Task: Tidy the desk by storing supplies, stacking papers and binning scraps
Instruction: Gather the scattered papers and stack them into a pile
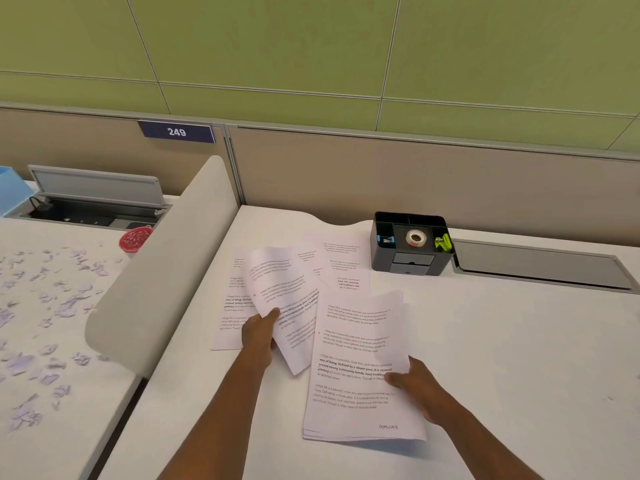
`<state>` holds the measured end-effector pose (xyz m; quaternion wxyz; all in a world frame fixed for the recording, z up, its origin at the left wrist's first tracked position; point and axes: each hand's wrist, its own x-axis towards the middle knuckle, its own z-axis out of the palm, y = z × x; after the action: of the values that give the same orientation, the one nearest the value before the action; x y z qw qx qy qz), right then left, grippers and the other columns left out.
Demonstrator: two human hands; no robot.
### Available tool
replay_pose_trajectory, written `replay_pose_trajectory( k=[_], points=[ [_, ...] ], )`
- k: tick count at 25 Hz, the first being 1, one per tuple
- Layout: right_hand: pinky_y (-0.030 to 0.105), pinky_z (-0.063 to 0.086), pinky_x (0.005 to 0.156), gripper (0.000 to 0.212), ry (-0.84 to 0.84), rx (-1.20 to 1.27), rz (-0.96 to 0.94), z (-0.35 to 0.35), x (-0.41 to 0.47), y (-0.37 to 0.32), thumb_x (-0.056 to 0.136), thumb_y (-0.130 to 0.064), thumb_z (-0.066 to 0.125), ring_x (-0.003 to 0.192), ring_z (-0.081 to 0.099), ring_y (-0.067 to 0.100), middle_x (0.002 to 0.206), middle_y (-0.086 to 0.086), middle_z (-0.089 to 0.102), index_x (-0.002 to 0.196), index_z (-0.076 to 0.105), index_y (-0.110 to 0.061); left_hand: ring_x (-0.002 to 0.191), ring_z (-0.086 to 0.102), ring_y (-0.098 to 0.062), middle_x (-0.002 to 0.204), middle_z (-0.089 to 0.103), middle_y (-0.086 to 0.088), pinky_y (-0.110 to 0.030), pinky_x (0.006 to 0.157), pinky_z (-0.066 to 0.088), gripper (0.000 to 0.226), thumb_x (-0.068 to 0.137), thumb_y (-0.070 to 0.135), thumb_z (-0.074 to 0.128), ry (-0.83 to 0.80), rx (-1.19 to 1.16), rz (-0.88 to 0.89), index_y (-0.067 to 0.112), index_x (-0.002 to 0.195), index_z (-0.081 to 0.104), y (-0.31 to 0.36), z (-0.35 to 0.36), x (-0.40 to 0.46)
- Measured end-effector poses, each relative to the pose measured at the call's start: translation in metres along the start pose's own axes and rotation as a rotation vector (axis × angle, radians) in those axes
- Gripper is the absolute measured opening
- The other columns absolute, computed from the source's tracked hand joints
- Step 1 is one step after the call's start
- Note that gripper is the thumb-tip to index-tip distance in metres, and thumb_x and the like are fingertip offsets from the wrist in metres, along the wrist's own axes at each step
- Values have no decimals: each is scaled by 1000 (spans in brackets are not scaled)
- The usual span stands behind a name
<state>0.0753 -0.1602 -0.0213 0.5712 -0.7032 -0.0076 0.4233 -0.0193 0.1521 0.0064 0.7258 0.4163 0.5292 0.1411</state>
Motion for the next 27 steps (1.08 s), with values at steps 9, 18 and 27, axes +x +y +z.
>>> replay_pose_trajectory(
  k=[9,18,27],
  points=[
    [43,59,81,41,-77,102,-90,-4,-6,-6,85,-5,72,104,70,36,116,14,72,124,60,-9,92,72,-21,101,74,2,-27,65,56,22,90,5,69,-42,108,346,23,101,68,18,-3,-7],
    [60,50,96,43,13,201,-194,-6,-6,-48,84,-2,69,106,68,41,117,19,70,126,59,-4,100,73,-18,114,75,-4,-34,82,61,27,90,8,62,-445,-226,407,19,110,77,105,-42,-42],
    [39,60,74,51,-80,228,-281,29,-14,-81,75,-19,81,102,71,34,114,13,73,122,65,-10,99,73,-30,109,76,-6,-50,91,58,34,84,6,76,-390,417,378,14,116,65,48,-12,-70]
  ],
)
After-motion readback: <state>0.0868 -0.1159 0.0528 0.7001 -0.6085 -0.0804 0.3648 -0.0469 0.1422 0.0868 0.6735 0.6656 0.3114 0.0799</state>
